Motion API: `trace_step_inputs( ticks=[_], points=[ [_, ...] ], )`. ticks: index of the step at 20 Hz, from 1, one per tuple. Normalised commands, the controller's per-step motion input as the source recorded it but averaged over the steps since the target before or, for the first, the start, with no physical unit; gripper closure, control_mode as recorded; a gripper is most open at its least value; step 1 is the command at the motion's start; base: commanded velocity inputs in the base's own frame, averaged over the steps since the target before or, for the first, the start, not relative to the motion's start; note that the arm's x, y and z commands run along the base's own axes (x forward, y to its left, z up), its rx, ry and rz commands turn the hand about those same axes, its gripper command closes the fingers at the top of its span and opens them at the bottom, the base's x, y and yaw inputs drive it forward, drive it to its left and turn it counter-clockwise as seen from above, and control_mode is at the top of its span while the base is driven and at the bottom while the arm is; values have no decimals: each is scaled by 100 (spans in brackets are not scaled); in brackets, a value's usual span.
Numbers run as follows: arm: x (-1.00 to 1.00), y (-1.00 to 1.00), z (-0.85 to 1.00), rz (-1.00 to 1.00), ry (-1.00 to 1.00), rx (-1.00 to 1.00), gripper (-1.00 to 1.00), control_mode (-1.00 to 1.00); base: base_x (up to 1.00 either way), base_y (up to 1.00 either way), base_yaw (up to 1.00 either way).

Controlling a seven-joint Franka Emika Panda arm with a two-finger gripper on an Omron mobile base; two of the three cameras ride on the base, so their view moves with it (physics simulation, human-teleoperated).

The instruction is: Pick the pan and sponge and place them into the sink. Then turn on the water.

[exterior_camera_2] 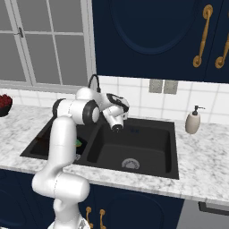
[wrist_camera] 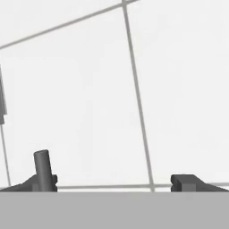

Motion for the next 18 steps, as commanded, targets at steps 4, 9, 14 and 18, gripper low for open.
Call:
trace_step_inputs(
  ticks=[4,9,14,18],
  points=[
    [0,-41,0,-6,0,0,-100,-100,0,0,0],
    [0,-72,0,-4,0,0,-100,-100,0,0,0],
    [0,-93,0,0,0,0,-100,-100,0,0,0],
    [0,-100,-3,0,0,4,-100,-100,0,0,0]
  ],
)
